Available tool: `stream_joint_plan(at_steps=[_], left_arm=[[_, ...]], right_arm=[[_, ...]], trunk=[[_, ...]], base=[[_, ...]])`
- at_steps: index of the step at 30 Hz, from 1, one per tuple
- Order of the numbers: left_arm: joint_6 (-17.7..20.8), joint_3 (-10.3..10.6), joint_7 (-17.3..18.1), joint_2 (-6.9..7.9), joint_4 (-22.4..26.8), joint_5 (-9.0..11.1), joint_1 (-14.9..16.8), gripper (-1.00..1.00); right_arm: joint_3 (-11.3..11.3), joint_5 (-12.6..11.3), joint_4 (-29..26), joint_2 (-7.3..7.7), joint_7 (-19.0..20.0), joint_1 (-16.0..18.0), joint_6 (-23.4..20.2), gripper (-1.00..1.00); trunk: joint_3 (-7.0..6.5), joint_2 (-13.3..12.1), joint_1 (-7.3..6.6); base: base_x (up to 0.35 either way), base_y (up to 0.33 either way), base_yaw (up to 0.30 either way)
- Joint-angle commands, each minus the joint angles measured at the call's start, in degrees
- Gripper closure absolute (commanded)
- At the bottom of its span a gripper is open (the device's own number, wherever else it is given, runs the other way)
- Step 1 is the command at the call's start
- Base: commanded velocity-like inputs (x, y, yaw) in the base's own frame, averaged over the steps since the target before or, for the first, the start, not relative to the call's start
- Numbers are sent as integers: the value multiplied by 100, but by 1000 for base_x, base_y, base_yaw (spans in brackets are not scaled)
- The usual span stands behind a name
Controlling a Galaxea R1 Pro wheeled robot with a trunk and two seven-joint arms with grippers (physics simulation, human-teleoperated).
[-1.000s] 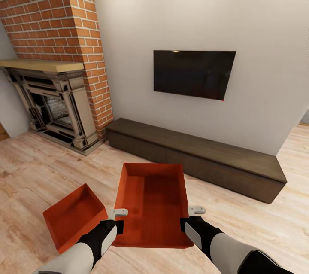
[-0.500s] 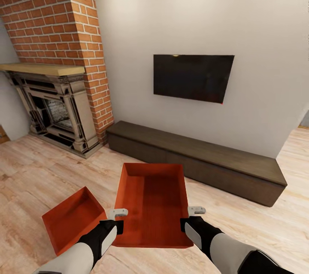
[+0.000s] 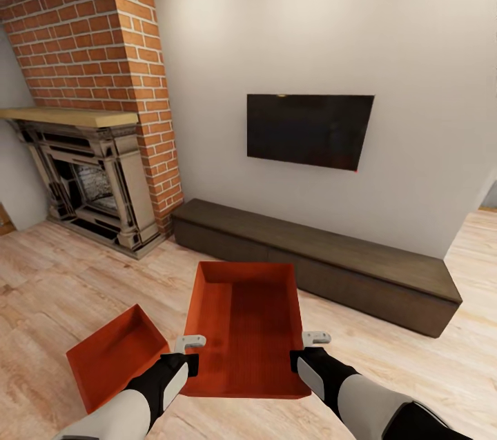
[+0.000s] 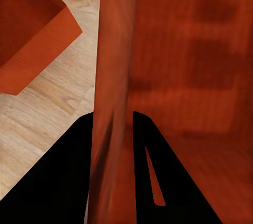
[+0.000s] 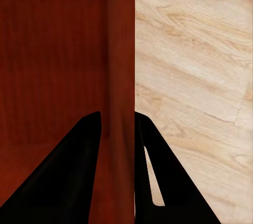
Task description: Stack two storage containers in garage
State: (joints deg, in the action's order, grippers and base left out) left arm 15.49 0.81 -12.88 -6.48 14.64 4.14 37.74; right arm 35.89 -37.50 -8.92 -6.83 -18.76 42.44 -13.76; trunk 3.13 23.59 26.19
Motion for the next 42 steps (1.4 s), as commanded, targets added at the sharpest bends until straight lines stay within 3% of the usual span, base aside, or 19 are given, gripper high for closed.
stream_joint_plan(at_steps=[1,33,42], left_arm=[[51,33,-83,15,-5,-45,-4,100],[50,33,-83,15,-5,-45,-4,100],[51,33,-83,15,-5,-45,-4,100]], right_arm=[[-30,193,-13,7,-64,10,250,100],[-31,183,-11,8,-57,10,242,100],[-30,182,-10,10,-57,10,242,100]], trunk=[[4,13,4],[-46,13,4],[-46,13,4]], base=[[0,0,0],[0,0,1],[0,0,245]])
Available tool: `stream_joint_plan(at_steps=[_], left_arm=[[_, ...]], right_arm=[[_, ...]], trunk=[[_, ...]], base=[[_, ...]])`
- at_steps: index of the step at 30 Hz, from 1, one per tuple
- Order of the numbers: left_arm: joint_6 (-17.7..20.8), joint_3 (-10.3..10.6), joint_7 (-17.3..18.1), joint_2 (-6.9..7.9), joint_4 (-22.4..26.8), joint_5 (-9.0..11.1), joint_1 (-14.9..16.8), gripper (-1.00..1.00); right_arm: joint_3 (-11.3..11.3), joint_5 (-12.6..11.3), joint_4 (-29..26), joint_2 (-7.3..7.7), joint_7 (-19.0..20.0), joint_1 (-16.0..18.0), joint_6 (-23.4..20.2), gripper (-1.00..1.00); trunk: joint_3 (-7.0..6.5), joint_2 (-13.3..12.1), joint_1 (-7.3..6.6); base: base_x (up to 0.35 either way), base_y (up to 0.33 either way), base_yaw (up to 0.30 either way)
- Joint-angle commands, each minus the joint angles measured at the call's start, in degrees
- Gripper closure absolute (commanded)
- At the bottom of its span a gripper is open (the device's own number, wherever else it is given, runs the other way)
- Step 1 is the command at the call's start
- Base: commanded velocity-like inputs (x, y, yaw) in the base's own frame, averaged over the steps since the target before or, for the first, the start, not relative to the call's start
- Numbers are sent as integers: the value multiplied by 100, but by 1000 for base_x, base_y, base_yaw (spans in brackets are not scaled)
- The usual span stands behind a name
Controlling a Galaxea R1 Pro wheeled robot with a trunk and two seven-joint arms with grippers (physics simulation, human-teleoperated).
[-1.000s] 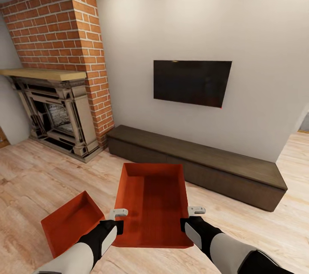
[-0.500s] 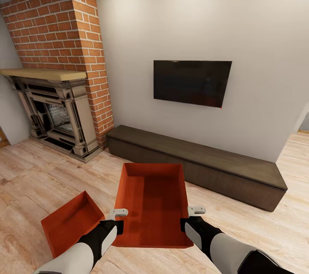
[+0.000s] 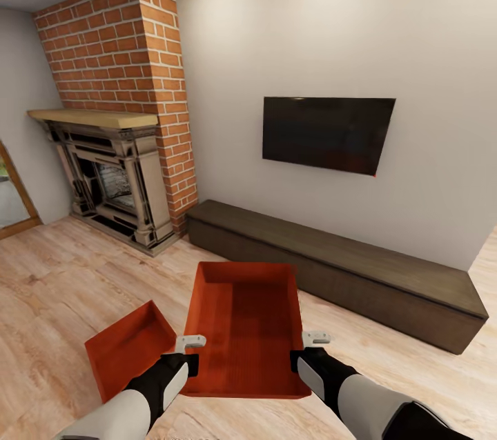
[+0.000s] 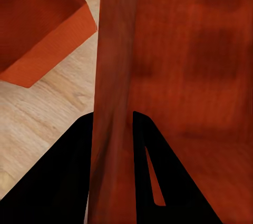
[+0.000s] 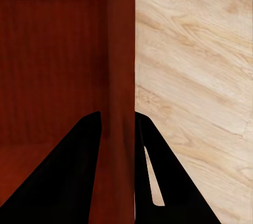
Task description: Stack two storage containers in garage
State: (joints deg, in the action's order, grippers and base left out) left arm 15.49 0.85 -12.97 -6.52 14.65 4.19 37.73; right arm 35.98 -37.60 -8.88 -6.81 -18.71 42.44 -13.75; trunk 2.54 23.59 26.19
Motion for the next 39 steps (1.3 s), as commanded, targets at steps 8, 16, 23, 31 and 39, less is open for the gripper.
stream_joint_plan(at_steps=[8,16,23,31,39], left_arm=[[46,29,-74,19,-6,-50,-3,100],[49,29,-74,19,-6,-50,-3,100],[48,29,-74,19,-6,-50,-3,100],[47,29,-74,19,-6,-50,-3,100],[42,29,-74,19,-6,-50,-3,100]], right_arm=[[-38,191,-15,10,-63,10,241,100],[-38,191,-12,7,-63,10,241,100],[-38,191,-15,10,-63,10,241,100],[-38,191,-12,13,-64,10,241,100],[-38,191,-10,12,-63,10,241,100]], trunk=[[13,13,3],[13,13,3],[13,13,3],[13,13,3],[13,13,3]], base=[[0,0,286],[0,0,286],[0,0,286],[0,0,286],[0,0,286]])
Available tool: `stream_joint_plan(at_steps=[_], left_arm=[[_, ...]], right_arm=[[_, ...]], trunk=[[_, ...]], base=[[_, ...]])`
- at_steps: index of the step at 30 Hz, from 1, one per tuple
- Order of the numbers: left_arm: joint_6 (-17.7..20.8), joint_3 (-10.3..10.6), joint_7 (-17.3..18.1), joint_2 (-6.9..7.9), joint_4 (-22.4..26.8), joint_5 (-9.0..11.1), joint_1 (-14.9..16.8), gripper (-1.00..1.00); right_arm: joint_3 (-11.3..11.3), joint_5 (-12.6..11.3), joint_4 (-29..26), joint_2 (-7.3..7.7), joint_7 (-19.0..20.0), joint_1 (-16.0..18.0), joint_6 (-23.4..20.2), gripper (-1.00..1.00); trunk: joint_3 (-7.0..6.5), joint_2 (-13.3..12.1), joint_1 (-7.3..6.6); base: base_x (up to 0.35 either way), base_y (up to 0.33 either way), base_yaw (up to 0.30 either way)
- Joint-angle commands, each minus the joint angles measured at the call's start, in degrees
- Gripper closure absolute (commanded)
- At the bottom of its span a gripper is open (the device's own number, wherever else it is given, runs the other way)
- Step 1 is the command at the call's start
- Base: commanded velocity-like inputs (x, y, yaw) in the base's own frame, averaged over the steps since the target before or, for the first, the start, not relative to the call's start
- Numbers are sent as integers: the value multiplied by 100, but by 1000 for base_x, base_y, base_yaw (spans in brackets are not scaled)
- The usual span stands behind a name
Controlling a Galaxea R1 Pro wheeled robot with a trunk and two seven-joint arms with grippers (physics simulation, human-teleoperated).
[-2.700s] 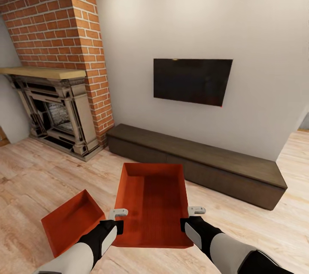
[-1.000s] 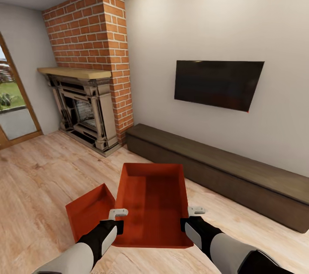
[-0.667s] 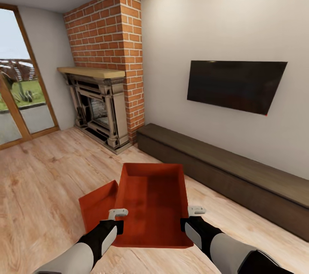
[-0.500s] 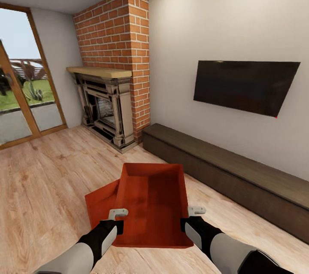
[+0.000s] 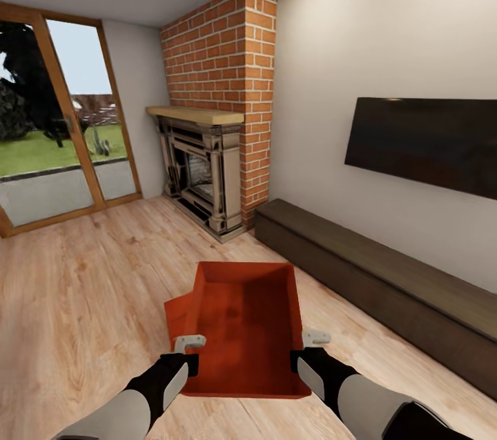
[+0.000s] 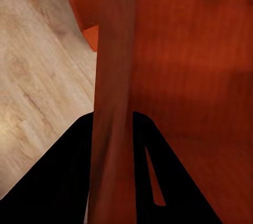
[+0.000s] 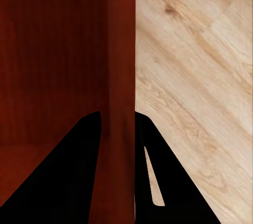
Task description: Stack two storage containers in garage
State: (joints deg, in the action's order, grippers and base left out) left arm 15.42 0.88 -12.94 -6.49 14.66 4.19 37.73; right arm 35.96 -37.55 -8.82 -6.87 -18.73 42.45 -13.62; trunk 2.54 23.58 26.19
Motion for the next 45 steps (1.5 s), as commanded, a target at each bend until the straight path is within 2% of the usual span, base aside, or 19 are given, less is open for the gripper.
stream_joint_plan(at_steps=[1,45], left_arm=[[50,26,-77,16,-7,-50,-2,100],[49,26,-77,18,-4,-52,-2,100]], right_arm=[[-36,187,-17,18,-63,9,228,100],[-36,187,-17,14,-61,9,228,100]], trunk=[[13,14,3],[13,14,3]], base=[[0,0,286],[0,0,286]])
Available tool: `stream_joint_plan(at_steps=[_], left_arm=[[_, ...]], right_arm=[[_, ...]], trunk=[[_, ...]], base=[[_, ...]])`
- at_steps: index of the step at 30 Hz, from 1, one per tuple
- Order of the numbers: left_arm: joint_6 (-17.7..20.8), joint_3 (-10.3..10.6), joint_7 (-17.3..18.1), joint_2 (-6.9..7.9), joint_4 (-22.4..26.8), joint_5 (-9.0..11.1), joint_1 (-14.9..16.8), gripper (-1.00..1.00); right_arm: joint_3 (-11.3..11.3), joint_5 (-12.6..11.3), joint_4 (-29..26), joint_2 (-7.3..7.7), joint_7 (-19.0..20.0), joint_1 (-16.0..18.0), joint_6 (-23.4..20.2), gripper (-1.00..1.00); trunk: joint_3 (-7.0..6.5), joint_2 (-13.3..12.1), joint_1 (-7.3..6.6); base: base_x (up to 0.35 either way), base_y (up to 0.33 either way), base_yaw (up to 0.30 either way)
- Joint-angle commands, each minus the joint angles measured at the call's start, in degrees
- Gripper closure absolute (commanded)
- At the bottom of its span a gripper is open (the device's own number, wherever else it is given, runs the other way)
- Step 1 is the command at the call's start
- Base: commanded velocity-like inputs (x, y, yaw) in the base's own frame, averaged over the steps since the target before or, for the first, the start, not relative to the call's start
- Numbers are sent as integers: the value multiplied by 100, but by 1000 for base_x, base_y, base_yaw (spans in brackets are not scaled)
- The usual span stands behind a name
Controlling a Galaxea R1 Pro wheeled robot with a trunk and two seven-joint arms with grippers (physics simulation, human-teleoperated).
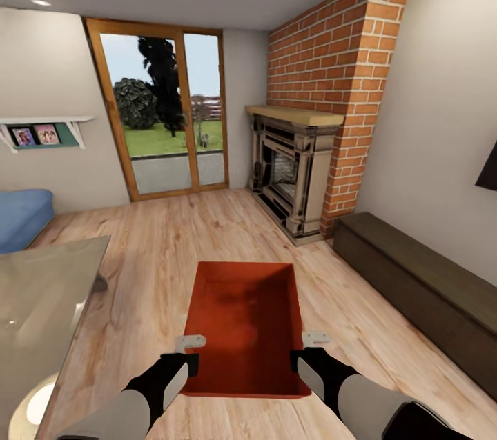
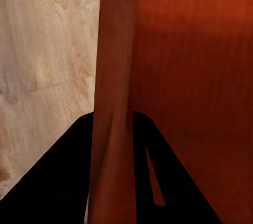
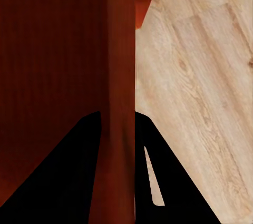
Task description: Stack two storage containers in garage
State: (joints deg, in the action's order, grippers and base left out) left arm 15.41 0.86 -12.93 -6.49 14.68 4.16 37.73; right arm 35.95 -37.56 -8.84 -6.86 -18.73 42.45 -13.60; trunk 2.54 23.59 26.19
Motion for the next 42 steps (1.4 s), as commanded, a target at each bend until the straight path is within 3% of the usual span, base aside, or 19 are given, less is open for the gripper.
stream_joint_plan(at_steps=[1,42], left_arm=[[49,28,-79,19,-7,-48,-2,100],[36,28,-79,16,0,-54,-2,100]], right_arm=[[-36,187,-16,12,-61,9,226,100],[-36,187,-16,9,-62,9,226,100]], trunk=[[13,13,3],[13,13,3]], base=[[0,0,286],[0,0,286]])
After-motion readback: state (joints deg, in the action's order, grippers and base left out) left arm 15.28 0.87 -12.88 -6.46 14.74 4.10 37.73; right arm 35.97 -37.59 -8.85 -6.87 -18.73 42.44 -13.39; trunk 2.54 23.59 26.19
